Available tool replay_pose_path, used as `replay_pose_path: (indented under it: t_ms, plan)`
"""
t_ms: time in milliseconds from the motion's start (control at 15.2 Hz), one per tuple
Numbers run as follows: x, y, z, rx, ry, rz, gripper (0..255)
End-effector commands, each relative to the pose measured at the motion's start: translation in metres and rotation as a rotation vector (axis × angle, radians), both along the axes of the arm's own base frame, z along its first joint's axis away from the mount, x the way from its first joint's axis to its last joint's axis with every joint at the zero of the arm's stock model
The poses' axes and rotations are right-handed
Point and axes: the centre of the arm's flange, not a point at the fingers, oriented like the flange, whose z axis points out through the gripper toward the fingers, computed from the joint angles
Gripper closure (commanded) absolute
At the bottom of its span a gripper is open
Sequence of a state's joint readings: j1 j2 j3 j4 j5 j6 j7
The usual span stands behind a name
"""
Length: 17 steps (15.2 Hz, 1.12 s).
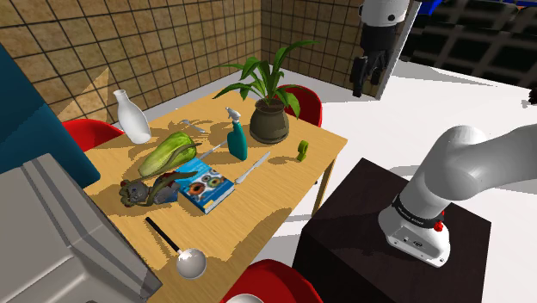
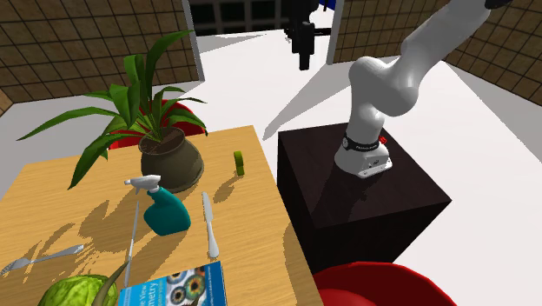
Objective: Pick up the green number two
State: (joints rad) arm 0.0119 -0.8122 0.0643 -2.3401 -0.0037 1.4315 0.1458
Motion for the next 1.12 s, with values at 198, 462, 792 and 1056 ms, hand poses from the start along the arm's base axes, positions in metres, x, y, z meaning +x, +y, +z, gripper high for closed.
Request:
replay_pose_path:
  t_ms: [198, 462, 792, 1056]
  plan:
    - [0.017, -0.006, -0.035, 0.007, -0.01, -0.01, 0]
    - [0.039, -0.014, -0.081, 0.017, -0.023, -0.023, 0]
    - [0.069, -0.023, -0.138, 0.029, -0.04, -0.039, 0]
    - [0.092, -0.031, -0.183, 0.039, -0.053, -0.052, 0]
